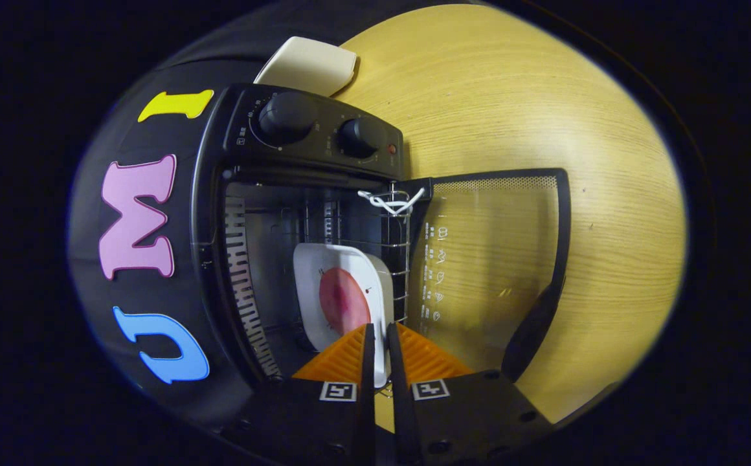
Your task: Open the toaster oven, put the food inside, and close the toaster oven door.
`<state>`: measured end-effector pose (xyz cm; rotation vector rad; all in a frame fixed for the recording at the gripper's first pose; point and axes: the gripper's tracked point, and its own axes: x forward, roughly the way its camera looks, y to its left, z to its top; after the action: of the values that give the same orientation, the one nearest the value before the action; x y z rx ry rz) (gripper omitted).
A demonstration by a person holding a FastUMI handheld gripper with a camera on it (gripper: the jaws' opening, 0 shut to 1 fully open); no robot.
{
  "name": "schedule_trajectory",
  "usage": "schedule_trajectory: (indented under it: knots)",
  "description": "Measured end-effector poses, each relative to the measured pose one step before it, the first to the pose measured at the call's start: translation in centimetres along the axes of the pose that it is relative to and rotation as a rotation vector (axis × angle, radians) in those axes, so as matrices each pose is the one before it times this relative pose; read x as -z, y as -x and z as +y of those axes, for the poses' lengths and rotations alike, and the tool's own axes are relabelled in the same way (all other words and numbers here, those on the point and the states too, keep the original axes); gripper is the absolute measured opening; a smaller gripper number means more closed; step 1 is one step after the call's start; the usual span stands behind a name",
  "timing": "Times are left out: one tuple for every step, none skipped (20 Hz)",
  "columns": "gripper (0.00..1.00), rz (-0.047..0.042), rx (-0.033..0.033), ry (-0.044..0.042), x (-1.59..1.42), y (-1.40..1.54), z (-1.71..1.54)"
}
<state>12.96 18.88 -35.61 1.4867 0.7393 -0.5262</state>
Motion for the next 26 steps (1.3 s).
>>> schedule_trajectory:
  knots:
    - [0.31, 0.00126, -0.00582, 0.01183, -0.176, 0.557, -0.041]
    - [0.4, 0.00539, -0.00602, 0.01734, -0.001, 0.588, -0.048]
    - [0.61, 0.01926, -0.00026, 0.02928, 0.173, 0.49, -0.125]
    - [0.75, 0.02905, 0.00053, 0.03672, 0.41, 0.607, -0.376]
    - [0.9, 0.03183, 0.00188, 0.04701, 0.263, 0.644, -0.4]
    - [0.96, 0.01526, -0.00154, 0.05313, -0.142, 0.647, -0.337]
    - [0.98, -0.00453, -0.00777, 0.06145, -0.122, 0.417, -0.233]
    - [0.98, -0.0084, -0.01492, 0.0668, -0.518, 0.587, 0.075]
    - [0.98, 0.00046, -0.05465, 0.06311, -0.27, 0.551, 0.881]
    - [0.98, 0.0279, -0.03565, 0.08113, 0.308, 0.313, 0.63]
    - [0.99, 0.01671, 0.01397, 0.10699, 0.072, 0.755, -0.636]
    - [0.98, -0.00047, 0.02876, 0.13048, -0.126, 0.684, -0.889]
    - [0.98, -0.01608, 0.01297, 0.13463, -0.486, 0.679, -0.349]
    - [0.98, -0.01458, 0.01076, 0.12658, -0.331, 0.796, -0.122]
    - [0.98, 0.00355, 0.00639, 0.10636, 0.463, 0.781, 0.095]
    - [0.98, 0.01859, 0.00226, 0.0944, 0.658, 0.768, 0.1]
    - [0.98, 0.02457, 0.00433, 0.08476, 0.928, 0.646, -0.099]
    - [0.99, 0.01837, 0.01054, 0.07079, 0.99, 0.464, -0.042]
    - [0.99, 0.02147, 0.0108, 0.05417, 1.147, 0.217, -0.025]
    - [0.99, 0.01938, 0.00698, 0.03954, 1.245, 0.163, 0.103]
    - [0.98, 0.02208, 0.00471, 0.02996, 1.336, -0.489, 0.245]
    - [0.99, 0.02809, 0.00399, 0.03014, 1.638, -0.276, 0.358]
    - [0.99, 0.02423, 0.00406, 0.01921, 1.325, -0.364, 0.402]
    - [0.99, 0.02288, 0.00863, 0.01447, 1.115, -0.691, 0.166]
    - [0.99, 0.0199, 0.01127, 0.00653, 0.921, -0.672, -0.012]
    - [0.99, 0.01684, 0.01227, 0.00026, 0.799, -0.75, 0.049]
